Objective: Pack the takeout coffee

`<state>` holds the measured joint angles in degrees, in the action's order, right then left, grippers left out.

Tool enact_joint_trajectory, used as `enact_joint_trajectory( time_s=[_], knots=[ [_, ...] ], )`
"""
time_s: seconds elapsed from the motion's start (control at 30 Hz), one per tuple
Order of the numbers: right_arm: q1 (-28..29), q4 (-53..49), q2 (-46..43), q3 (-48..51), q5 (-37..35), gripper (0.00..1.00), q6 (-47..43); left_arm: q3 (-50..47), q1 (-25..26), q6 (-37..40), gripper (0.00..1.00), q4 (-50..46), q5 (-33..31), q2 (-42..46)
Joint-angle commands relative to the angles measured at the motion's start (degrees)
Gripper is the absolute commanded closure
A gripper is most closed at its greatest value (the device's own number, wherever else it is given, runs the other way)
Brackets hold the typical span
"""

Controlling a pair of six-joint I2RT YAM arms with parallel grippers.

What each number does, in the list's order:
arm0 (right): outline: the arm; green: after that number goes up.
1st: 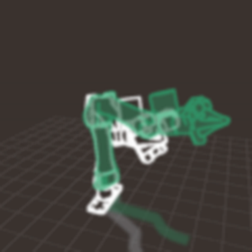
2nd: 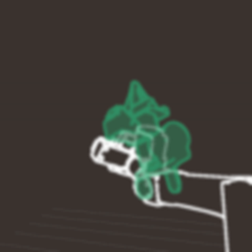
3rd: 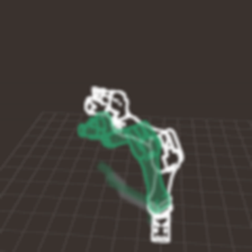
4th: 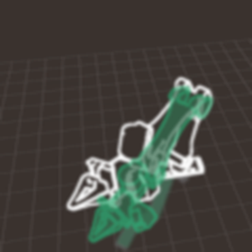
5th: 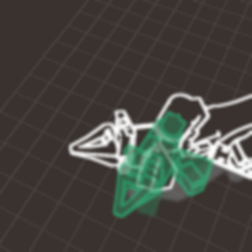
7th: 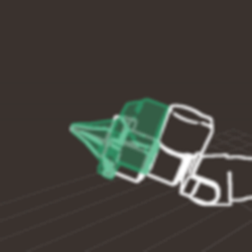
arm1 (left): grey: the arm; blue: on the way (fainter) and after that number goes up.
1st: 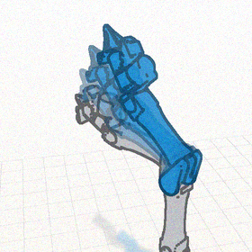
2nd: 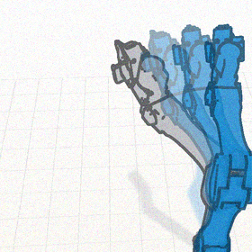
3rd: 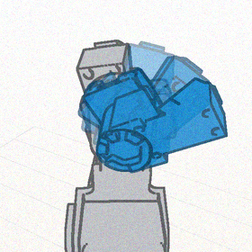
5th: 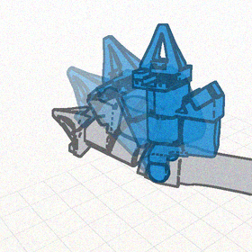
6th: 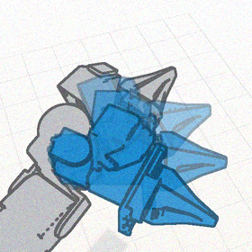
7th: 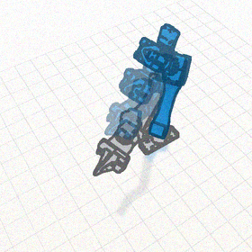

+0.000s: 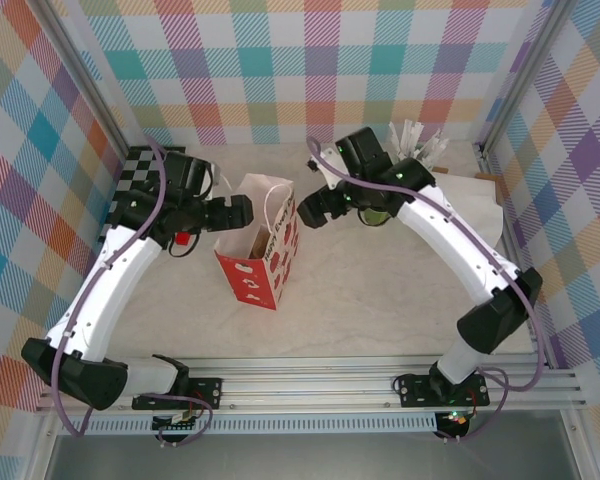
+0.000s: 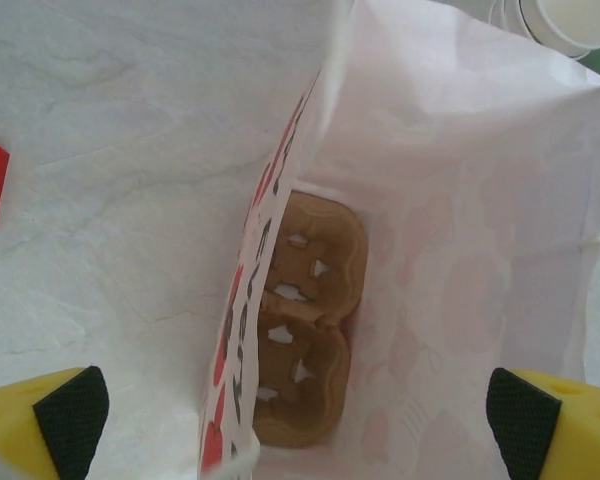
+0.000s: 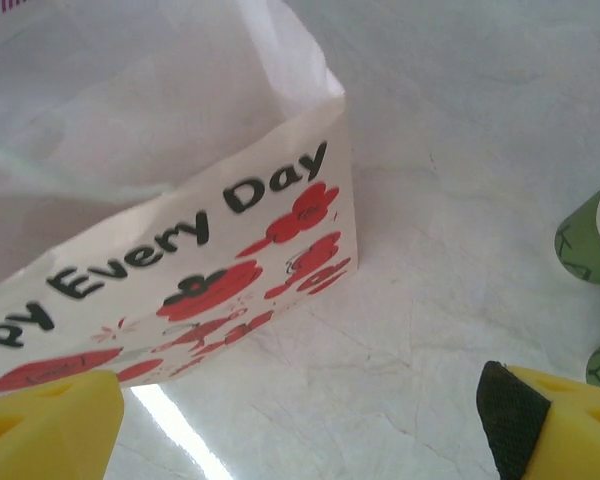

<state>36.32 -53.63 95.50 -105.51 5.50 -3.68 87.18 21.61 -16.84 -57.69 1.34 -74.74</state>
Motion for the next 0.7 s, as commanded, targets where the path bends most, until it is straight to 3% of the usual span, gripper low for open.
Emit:
enact_joint_trajectory(
  time_s=[0.0,0.07,0.17,0.37,0.5,0.67],
  knots=[
    [-3.9,-3.8,5.0,-10.6,3.5,0.08,5.1,-0.1,0.1,0.2,0.07,3.2,-2.1,1.8],
    [-5.4,-4.9,7.7,-14.4,4.3,0.08,9.5,-0.6,0.1,0.4,0.13,3.1,-2.3,1.7],
    [-5.4,-5.5,12.6,-18.7,5.1,0.08,8.9,-1.7,0.1,1.1,0.26,3.7,-1.0,1.8],
    [-5.2,-9.4,25.4,-32.6,21.0,0.18,4.8,-2.7,0.0,2.0,0.46,4.8,-0.7,2.2],
    [-4.6,-11.5,31.5,-40.1,22.7,0.32,6.2,-2.7,-0.1,3.0,0.56,4.8,-0.3,1.4],
    [-3.3,-13.1,32.2,-41.4,17.7,0.64,7.5,-2.1,-0.3,4.0,0.67,5.1,0.4,0.3]
  ],
)
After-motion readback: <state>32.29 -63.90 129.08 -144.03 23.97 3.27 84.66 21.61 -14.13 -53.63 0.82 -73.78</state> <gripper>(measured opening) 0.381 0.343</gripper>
